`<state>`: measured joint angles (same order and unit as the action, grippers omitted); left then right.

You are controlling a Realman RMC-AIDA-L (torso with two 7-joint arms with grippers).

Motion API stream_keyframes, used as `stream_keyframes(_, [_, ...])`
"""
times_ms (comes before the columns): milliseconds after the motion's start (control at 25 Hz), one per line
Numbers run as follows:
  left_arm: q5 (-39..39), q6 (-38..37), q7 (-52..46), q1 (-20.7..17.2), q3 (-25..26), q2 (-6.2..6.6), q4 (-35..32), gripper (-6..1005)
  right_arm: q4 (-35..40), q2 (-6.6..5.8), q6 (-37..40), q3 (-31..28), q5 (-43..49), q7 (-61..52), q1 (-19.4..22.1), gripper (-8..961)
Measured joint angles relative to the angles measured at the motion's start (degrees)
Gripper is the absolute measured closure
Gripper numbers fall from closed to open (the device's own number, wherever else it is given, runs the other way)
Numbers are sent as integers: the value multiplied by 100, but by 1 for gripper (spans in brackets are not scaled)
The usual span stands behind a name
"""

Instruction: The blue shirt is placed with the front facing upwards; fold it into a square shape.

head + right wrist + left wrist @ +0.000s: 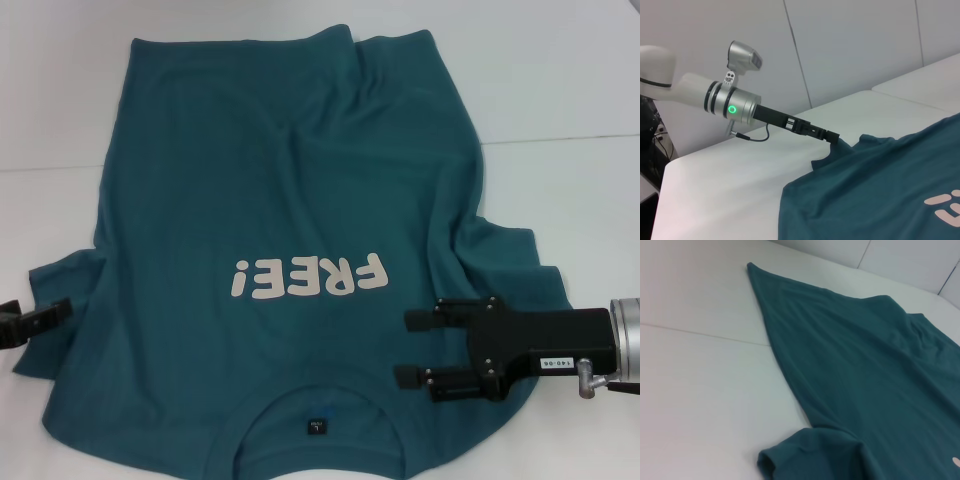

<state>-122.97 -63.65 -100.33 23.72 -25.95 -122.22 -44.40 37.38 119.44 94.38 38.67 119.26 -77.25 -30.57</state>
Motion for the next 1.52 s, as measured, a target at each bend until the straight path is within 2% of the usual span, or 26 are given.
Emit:
stream_keyframes(1120, [-83, 30, -4, 45, -278, -21, 18, 272, -3, 0, -20, 0, -1, 0, 2, 157])
stream_keyframes(1200, [-100, 40, -4, 45, -280, -22, 12, 480, -3, 0, -22, 0, -2, 0, 0, 157])
stream_keyframes(1520, [-104, 53, -4, 56, -279, -29, 10, 672, -3, 0, -26, 0, -8, 0, -2, 159])
